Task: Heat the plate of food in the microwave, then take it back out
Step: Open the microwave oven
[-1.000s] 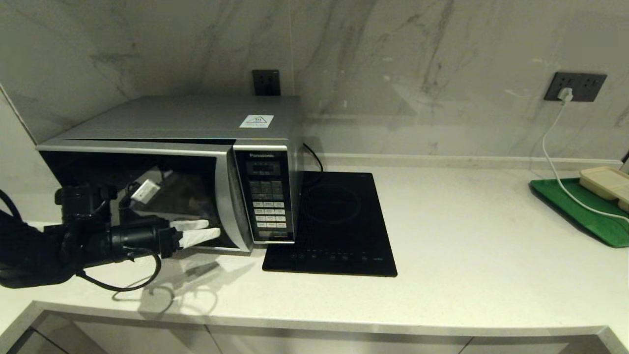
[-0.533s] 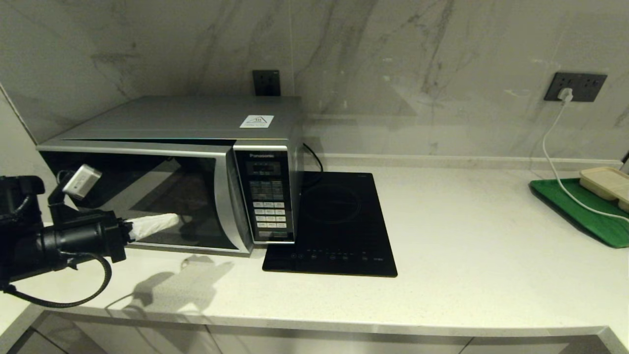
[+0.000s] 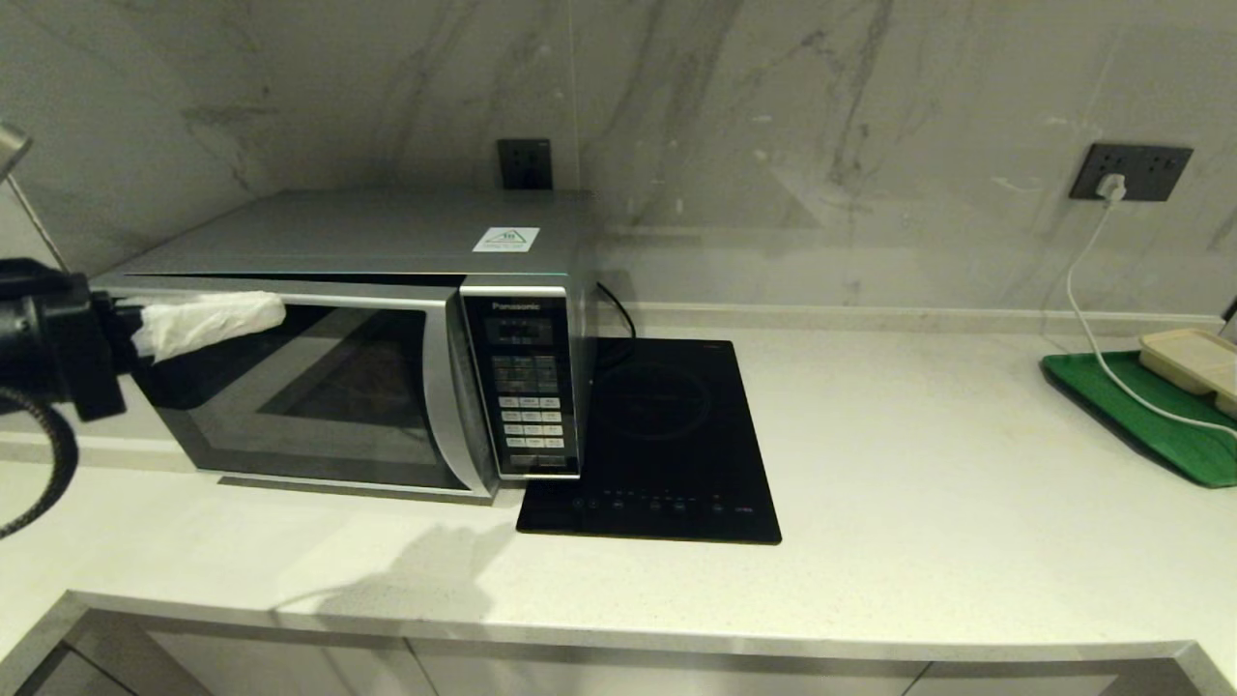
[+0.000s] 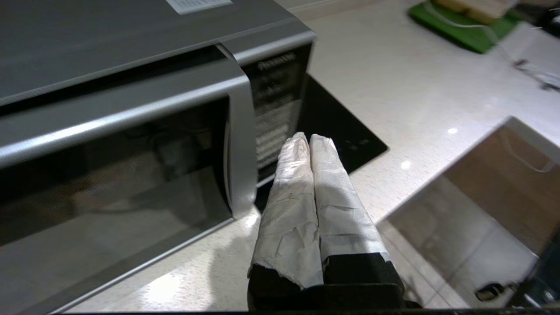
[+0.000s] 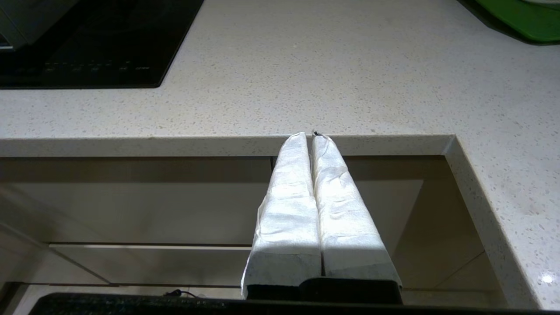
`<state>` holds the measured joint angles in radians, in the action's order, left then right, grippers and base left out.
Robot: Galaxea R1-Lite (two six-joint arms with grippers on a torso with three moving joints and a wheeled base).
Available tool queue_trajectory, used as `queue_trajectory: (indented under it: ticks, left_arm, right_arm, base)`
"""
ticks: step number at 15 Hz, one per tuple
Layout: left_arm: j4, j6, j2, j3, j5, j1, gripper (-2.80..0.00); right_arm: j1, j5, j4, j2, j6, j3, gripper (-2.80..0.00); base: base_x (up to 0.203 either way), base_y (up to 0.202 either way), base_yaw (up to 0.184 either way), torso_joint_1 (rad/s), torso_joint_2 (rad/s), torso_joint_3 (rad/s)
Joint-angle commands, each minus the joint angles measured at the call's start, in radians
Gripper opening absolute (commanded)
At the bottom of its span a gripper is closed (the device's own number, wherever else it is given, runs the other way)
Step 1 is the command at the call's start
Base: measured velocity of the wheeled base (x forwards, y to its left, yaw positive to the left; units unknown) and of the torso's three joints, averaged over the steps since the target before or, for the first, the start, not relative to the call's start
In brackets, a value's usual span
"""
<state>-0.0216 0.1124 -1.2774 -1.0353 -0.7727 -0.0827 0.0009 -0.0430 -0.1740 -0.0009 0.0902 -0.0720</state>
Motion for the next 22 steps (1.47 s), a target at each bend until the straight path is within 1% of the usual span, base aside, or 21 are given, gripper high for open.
queue_trajectory:
  ticks: [1,3,4,5,7,9,10,14,16,19,21,22]
  left_arm:
    - [-0.074,-0.008,-0.121,-0.173,0.291,0.132,-2.80]
    - [-0.083,-0.011,-0.231,-0.251,0.538,0.207,-2.80]
    - [-0.060,-0.009,-0.276,-0.275,0.642,0.232,-2.80]
    - [0.016,-0.007,-0.304,-0.284,0.692,0.247,-2.80]
    - [0.133,-0.005,-0.358,-0.292,0.735,0.258,-2.80]
    - [0.194,-0.006,-0.408,-0.320,0.785,0.268,-2.80]
    - [0.199,-0.005,-0.419,-0.337,0.791,0.274,-2.80]
    - [0.189,-0.003,-0.451,-0.345,0.806,0.293,-2.80]
    - [0.140,-0.003,-0.433,-0.347,0.808,0.316,-2.80]
    - [0.001,-0.011,-0.409,-0.386,0.813,0.331,-2.80]
    - [-0.110,-0.014,-0.402,-0.423,0.835,0.338,-2.80]
    - [-0.145,-0.015,-0.402,-0.440,0.842,0.339,-2.80]
  right_arm:
    - [0.001,0.000,-0.001,0.001,0.000,0.000,-2.80]
    - [0.001,0.000,-0.001,0.001,0.000,0.000,-2.80]
    - [0.001,0.000,-0.001,0.001,0.000,0.000,-2.80]
    - [0.001,0.000,-0.001,0.001,0.000,0.000,-2.80]
    - [0.001,0.000,-0.001,0.001,0.000,0.000,-2.80]
    - [0.001,0.000,-0.001,0.001,0.000,0.000,-2.80]
    - [0.001,0.000,-0.001,0.001,0.000,0.000,-2.80]
    - [0.001,0.000,-0.001,0.001,0.000,0.000,-2.80]
    - [0.001,0.000,-0.001,0.001,0.000,0.000,-2.80]
    - [0.001,0.000,-0.001,0.001,0.000,0.000,-2.80]
    - [0.001,0.000,-0.001,0.001,0.000,0.000,-2.80]
    - [0.001,0.000,-0.001,0.001,0.000,0.000,-2.80]
  base:
    - [0.000,0.000,0.000,0.000,0.00,0.000]
    - [0.000,0.000,0.000,0.000,0.00,0.000]
    - [0.000,0.000,0.000,0.000,0.00,0.000]
    - [0.000,0.000,0.000,0.000,0.00,0.000]
    - [0.000,0.000,0.000,0.000,0.00,0.000]
    - [0.000,0.000,0.000,0.000,0.00,0.000]
    - [0.000,0.000,0.000,0.000,0.00,0.000]
    - [0.000,0.000,0.000,0.000,0.00,0.000]
    - [0.000,0.000,0.000,0.000,0.00,0.000]
    - [0.000,0.000,0.000,0.000,0.00,0.000]
    - [0.000,0.000,0.000,0.000,0.00,0.000]
    - [0.000,0.000,0.000,0.000,0.00,0.000]
